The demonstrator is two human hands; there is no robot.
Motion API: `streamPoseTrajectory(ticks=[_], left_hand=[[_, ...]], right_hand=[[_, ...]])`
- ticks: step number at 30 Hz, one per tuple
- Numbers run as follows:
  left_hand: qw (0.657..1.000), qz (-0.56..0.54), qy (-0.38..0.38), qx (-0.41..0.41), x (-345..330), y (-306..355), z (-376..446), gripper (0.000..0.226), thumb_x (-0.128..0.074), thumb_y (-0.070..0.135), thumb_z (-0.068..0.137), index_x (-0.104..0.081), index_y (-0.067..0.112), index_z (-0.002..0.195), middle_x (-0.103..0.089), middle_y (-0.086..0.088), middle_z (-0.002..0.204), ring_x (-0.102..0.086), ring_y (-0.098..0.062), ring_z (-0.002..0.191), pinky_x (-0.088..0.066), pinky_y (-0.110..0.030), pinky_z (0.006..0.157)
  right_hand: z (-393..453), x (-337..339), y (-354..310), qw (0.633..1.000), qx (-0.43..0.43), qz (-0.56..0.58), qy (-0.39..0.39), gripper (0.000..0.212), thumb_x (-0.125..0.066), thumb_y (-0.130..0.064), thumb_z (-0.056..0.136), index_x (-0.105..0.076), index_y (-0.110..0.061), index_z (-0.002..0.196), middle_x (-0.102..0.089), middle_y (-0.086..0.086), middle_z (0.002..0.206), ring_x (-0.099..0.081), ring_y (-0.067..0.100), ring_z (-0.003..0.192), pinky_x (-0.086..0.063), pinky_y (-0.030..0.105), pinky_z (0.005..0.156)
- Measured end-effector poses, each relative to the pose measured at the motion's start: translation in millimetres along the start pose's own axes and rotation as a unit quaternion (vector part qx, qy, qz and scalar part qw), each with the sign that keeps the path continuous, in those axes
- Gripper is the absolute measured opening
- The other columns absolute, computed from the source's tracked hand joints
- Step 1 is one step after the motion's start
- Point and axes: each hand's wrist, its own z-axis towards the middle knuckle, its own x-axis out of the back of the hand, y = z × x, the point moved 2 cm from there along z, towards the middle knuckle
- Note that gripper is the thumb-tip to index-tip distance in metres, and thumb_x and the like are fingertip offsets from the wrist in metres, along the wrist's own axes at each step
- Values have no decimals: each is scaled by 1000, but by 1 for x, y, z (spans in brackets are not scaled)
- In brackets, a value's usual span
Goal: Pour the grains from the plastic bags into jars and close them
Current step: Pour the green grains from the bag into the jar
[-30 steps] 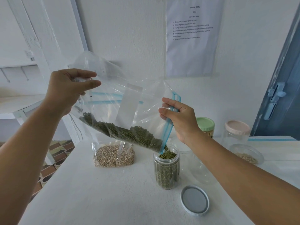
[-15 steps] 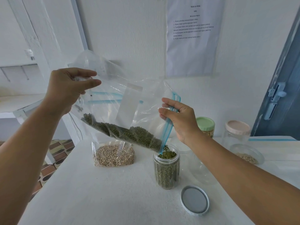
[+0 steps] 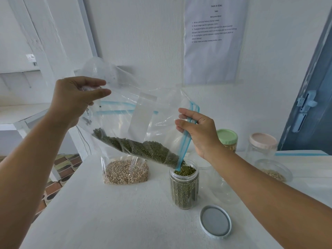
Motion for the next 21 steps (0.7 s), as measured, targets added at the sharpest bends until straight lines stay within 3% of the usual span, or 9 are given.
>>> streamPoseTrajectory(ticks=[7,21], left_hand=[[1000,-1,6,9,4,-5,-1,25,-95,34,69,-83,36,91,-76,10,83,-59,-15,75,-47,-15,56],[1000,-8,-4,-2,0,1,2,30,-94,37,68,-83,33,95,-78,2,94,-60,-14,74,-49,-16,59]], right_hand=[[1,-3,0,1000,-1,-1,-5,36,-79,8,83,-77,-11,114,-71,8,105,-71,16,93,-62,29,82],[3,0,3,1000,1,-1,3,34,-79,7,83,-78,-14,111,-71,9,105,-72,14,91,-62,29,81]])
